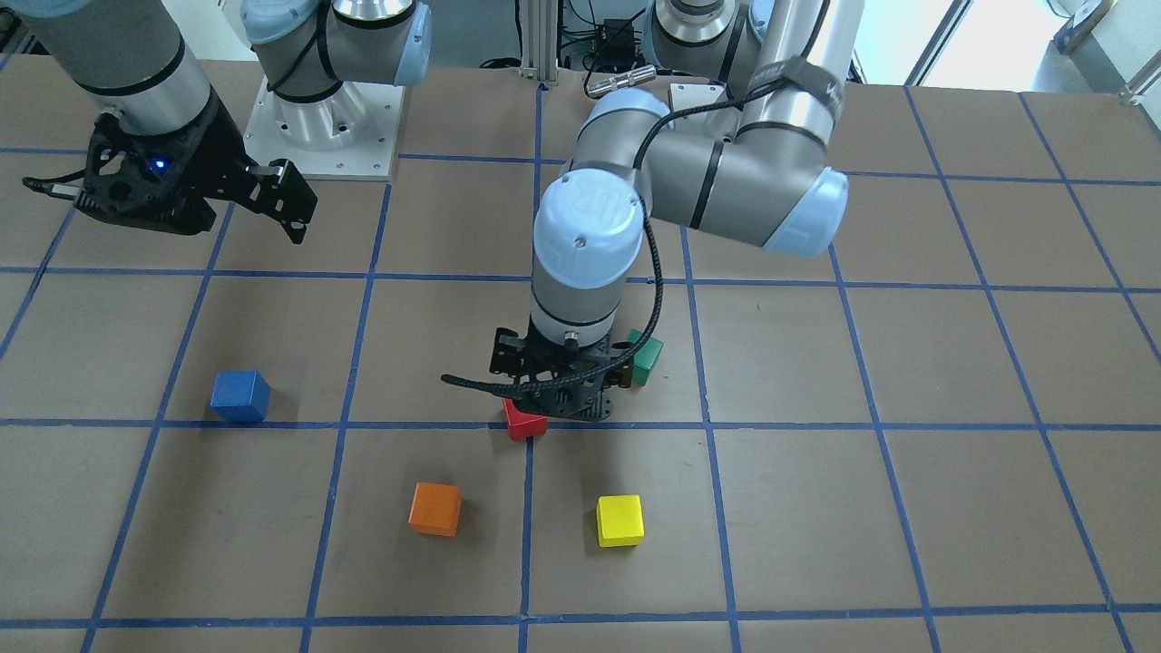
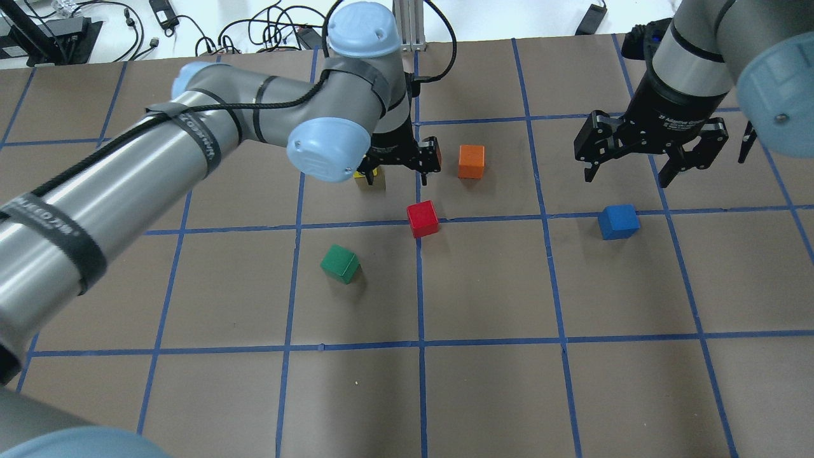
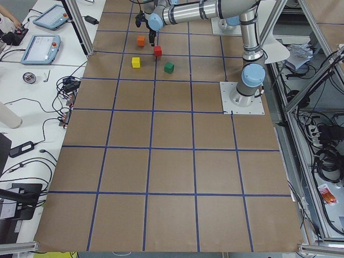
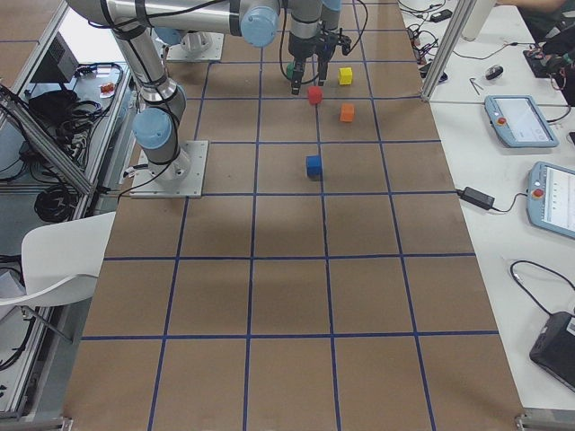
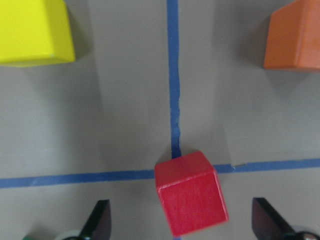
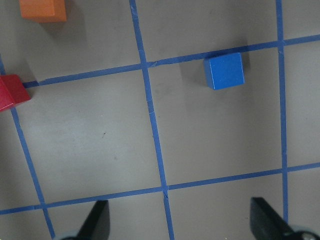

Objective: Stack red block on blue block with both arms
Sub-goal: 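Release the red cube and raise the left gripper while the right gripper approaches, then lower the right gripper onto the red cube and grasp it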

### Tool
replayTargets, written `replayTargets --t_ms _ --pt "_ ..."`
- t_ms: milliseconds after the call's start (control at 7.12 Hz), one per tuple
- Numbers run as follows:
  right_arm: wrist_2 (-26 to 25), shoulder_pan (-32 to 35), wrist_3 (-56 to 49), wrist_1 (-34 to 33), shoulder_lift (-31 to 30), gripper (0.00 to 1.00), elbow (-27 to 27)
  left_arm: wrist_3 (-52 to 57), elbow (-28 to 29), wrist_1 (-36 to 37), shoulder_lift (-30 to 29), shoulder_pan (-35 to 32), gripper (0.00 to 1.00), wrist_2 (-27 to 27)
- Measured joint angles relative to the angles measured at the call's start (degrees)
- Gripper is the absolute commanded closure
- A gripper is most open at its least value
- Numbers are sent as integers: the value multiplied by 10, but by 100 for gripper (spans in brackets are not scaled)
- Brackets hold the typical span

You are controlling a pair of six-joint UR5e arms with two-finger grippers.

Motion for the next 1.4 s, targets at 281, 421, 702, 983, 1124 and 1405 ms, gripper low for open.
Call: replayTargets --t_ms 281,421,702,983,1124,1405 --pt "3 9 9 -24 33 0 -6 138 1 -116 92 89 0 5" --pt "4 19 11 -46 44 0 -7 192 1 -166 137 129 0 7" --pt "3 57 15 -93 71 0 -7 224 -1 -205 209 157 0 17" --pt "3 108 18 -162 108 0 -7 225 -1 -200 230 156 0 19" --pt "3 131 28 -186 127 0 -7 223 -2 -199 233 156 0 19" --pt "4 174 71 -233 170 0 -6 163 -3 -202 234 162 0 23"
